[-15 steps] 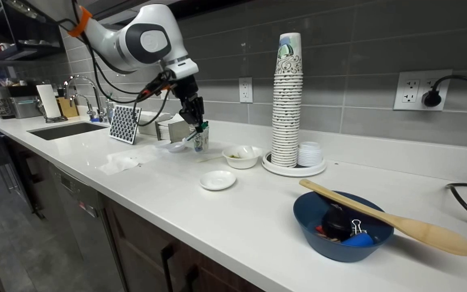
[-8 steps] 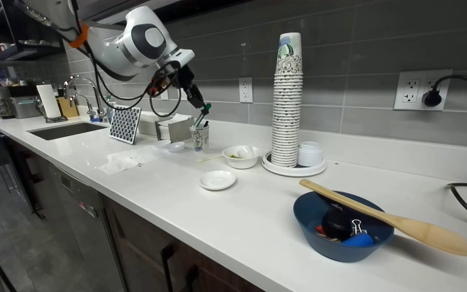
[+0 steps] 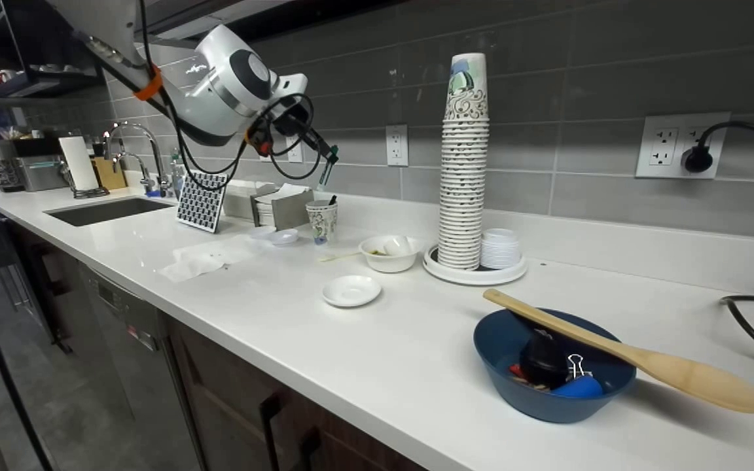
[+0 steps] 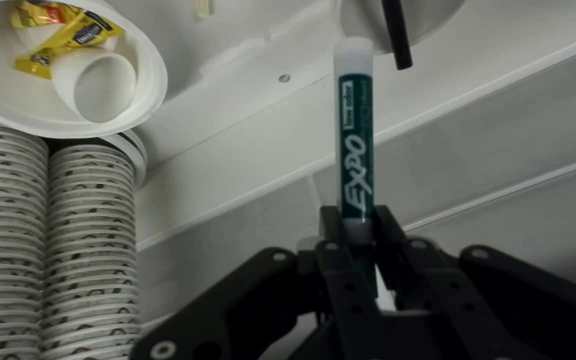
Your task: Pick up the green marker from the white bowl and put it in the top paper cup on the stack of paper cups
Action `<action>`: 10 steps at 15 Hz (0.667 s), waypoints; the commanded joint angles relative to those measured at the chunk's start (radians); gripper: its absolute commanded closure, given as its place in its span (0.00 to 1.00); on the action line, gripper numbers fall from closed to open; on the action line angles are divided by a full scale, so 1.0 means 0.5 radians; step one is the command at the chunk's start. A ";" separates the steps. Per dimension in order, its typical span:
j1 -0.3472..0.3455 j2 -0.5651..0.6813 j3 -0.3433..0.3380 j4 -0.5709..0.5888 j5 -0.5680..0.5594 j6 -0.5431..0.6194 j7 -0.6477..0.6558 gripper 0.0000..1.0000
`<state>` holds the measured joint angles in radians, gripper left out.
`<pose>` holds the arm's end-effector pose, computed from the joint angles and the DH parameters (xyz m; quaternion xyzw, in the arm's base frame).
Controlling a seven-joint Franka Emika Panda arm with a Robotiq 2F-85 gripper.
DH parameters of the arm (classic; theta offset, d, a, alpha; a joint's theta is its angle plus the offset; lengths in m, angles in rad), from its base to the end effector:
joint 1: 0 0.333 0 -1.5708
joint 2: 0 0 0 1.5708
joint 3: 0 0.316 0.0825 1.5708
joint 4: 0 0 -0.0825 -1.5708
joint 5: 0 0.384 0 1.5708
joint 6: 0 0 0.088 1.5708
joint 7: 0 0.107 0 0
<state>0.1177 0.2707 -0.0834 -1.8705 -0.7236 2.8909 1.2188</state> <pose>0.6590 0.0660 0.4465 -0.8826 0.2420 -0.4023 0.0239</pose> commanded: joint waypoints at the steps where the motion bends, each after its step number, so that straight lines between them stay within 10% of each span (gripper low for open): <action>1: 0.031 0.213 0.005 0.226 -0.061 0.072 -0.048 0.95; 6: 0.001 0.386 0.094 0.365 0.010 0.030 -0.255 0.95; 7: -0.004 0.419 0.099 0.394 0.010 0.030 -0.285 0.63; 10: -0.034 0.470 0.143 0.442 0.056 -0.005 -0.374 0.42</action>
<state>0.1240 0.4675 -0.0432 -1.7032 -0.7280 2.9082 1.0912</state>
